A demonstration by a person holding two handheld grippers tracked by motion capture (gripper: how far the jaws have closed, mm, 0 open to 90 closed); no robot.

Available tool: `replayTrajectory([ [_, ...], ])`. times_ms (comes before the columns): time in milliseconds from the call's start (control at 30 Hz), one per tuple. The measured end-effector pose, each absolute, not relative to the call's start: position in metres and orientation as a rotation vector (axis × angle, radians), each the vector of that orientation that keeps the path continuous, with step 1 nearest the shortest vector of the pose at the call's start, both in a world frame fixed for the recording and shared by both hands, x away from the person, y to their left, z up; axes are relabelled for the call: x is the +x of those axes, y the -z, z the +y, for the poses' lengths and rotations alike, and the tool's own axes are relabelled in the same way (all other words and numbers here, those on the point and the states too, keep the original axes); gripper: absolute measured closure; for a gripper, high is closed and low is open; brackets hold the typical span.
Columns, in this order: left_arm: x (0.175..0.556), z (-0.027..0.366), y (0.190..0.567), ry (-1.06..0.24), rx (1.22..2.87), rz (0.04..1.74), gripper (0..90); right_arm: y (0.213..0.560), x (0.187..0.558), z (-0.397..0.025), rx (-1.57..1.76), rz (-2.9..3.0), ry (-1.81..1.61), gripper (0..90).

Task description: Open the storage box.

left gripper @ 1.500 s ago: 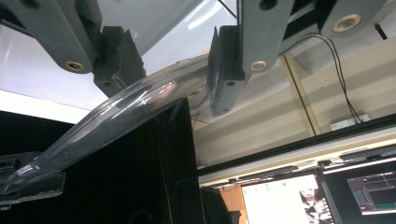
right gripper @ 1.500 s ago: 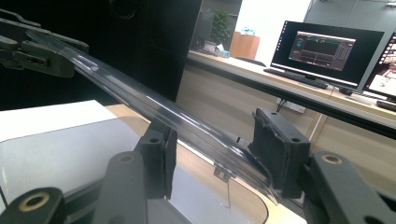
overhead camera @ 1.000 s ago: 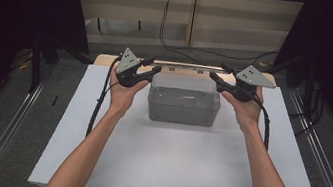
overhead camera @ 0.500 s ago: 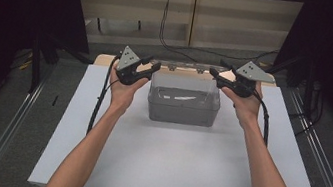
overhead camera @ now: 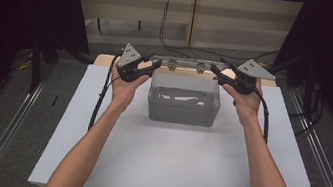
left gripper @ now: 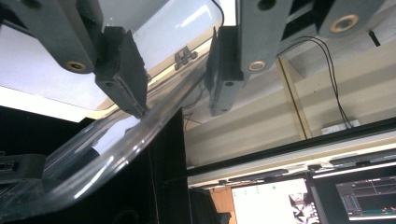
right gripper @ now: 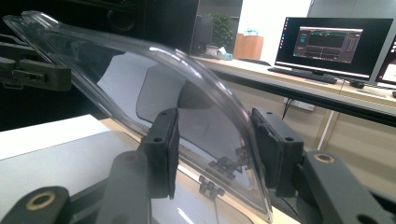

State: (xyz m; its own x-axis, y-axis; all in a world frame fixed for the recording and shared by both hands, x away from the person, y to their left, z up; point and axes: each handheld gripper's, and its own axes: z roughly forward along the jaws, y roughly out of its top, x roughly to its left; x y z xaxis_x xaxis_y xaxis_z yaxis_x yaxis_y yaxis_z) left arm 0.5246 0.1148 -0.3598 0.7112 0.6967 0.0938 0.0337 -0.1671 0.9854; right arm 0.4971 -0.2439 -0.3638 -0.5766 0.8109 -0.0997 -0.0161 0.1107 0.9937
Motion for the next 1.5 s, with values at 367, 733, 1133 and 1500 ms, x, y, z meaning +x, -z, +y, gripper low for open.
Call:
replayTrajectory([
  [367,0.537,0.116,0.367,-0.648,1.651,0.639,55.9,0.361,0.506,-0.246,0.803,1.695,-1.567,56.0],
  [733,0.546,0.109,0.359,-0.656,1.654,0.622,61.6,0.358,0.512,-0.247,0.807,1.692,-1.567,57.5],
  [1133,0.556,0.112,0.363,-0.648,1.647,0.611,67.5,0.358,0.521,-0.249,0.831,1.687,-1.581,60.2],
  [1500,0.563,0.115,0.369,-0.642,1.657,0.623,72.5,0.364,0.530,-0.251,0.859,1.691,-1.570,62.8],
])
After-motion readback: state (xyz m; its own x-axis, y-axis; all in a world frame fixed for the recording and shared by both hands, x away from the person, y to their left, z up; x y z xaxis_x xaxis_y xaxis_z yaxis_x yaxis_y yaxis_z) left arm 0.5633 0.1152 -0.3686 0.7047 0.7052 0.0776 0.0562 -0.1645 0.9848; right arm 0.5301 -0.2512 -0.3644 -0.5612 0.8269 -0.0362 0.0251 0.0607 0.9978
